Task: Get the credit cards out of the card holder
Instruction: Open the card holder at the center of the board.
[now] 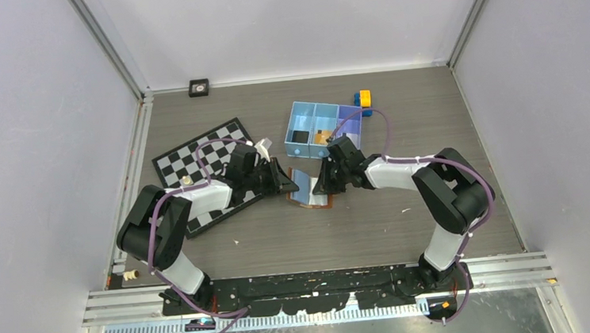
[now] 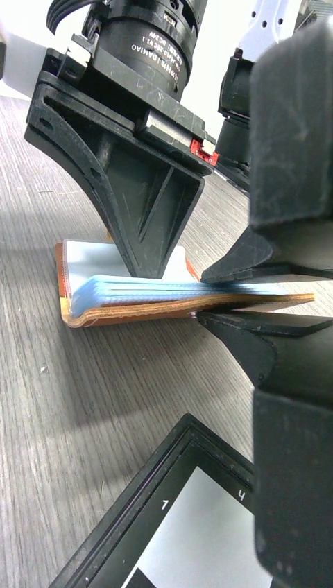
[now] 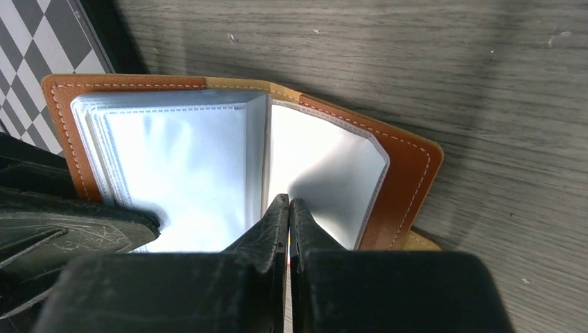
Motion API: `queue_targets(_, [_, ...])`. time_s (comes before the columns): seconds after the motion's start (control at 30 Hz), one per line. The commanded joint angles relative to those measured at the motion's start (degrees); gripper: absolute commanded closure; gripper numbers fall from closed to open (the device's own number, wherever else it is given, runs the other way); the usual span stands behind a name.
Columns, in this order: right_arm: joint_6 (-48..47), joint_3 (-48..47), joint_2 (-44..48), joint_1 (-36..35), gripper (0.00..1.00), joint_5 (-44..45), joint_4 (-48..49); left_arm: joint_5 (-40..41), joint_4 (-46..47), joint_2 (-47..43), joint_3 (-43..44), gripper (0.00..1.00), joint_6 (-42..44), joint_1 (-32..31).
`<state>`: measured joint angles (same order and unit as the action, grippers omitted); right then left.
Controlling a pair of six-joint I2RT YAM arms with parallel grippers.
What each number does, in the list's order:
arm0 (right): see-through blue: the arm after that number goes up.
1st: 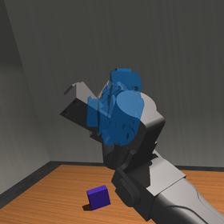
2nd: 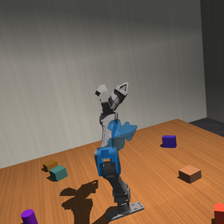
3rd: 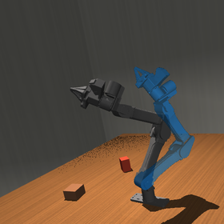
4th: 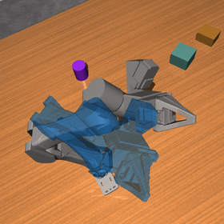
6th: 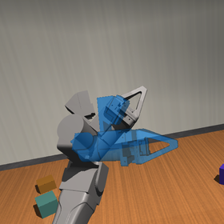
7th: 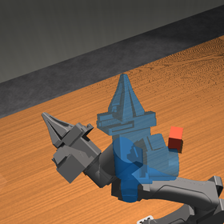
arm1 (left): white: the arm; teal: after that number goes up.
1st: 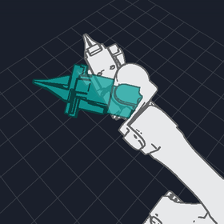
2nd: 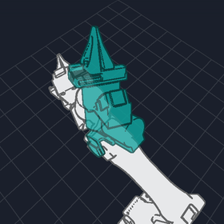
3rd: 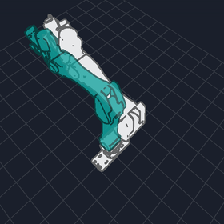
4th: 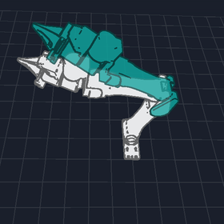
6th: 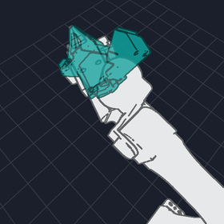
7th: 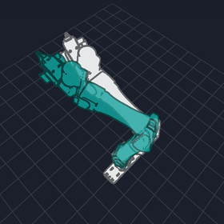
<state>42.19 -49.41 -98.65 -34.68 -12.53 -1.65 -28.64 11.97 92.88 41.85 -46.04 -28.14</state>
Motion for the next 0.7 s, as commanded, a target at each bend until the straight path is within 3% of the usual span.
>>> queue_targets(0.0, [0.52, -1.82, -1.33, 0.14, 0.95, -1.49, 0.58, -2.68, 4.06, -2.73, 0.17, 0.81, -0.45, -0.25])
queue_targets(0.27, [0.78, -1.88, -1.99, 0.16, 0.93, -2.78, 1.14, -3.94, 5.90, -2.29, -0.20, 0.72, -1.16, -0.25])
queue_targets(0.47, [1.28, -0.96, -1.14, 0.07, 0.87, -3.43, 3.42, -4.03, 5.70, -1.66, 0.07, 0.86, -1.11, -0.29])
queue_targets(0.67, [1.78, -0.16, -0.48, 0.13, 0.77, -3.45, 4.40, -4.32, 5.64, -1.71, 0.25, 0.90, -1.03, -0.25])
